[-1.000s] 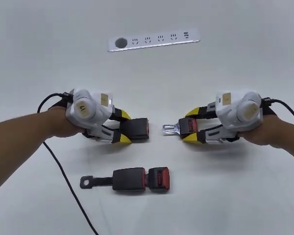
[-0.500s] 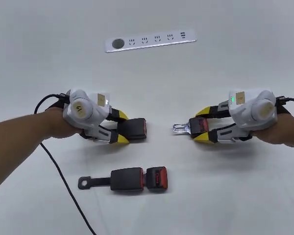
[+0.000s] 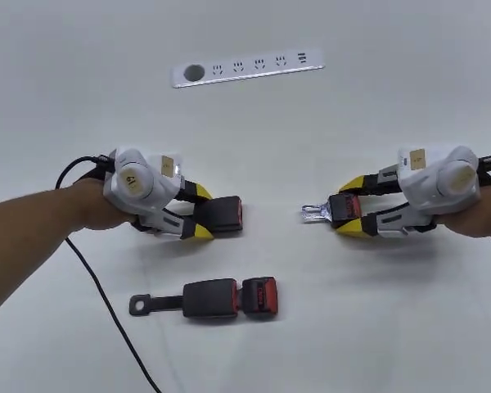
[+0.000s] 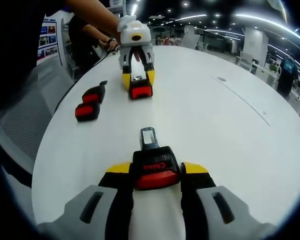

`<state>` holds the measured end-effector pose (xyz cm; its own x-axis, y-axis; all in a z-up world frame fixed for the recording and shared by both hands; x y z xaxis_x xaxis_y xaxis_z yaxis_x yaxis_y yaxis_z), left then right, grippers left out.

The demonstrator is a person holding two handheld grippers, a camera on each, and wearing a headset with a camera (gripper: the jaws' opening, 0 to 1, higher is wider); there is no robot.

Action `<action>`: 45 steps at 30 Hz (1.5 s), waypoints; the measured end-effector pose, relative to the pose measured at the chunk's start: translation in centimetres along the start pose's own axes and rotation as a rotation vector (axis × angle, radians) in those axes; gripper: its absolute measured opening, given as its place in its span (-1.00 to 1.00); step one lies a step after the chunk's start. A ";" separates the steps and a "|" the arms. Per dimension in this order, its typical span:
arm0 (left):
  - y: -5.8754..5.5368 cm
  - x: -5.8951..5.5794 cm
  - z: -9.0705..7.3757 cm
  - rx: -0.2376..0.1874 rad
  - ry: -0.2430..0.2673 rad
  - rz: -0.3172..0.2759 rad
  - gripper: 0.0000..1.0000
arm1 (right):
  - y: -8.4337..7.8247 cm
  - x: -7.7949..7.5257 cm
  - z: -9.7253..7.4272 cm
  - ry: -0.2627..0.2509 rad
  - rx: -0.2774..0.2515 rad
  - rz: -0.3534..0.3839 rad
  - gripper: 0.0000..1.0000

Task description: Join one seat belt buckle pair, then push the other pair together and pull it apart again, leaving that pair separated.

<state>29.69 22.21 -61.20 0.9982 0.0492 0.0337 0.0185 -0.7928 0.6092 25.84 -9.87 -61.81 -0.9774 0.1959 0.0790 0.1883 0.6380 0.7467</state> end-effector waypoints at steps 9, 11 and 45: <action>-0.2 0.2 0.1 0.003 -0.003 0.001 -0.34 | -0.3 -0.2 -0.3 -0.004 0.002 0.011 -0.28; -0.1 0.1 0.1 0.005 -0.004 0.002 -0.34 | -0.4 -0.2 -0.4 -0.002 0.001 0.012 -0.28; 2.0 -1.1 -2.9 -0.086 0.192 -0.375 0.55 | 0.3 0.0 -2.6 -0.326 -0.134 0.207 0.50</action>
<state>28.45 22.31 -57.75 0.8945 0.4429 -0.0613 0.3653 -0.6451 0.6711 25.61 -11.63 -59.88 -0.8343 0.5499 0.0391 0.3426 0.4616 0.8183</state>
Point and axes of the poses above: the centre of the closed fingertips' face, and the gripper's own axes: z roughly forward along the fingers, x roughly to its left, y roughly out of its top, the point moved 10 cm from there along -z, roughly backward along the fingers, and after that the axes turned 5 degrees about y, right-handed, at the moved point
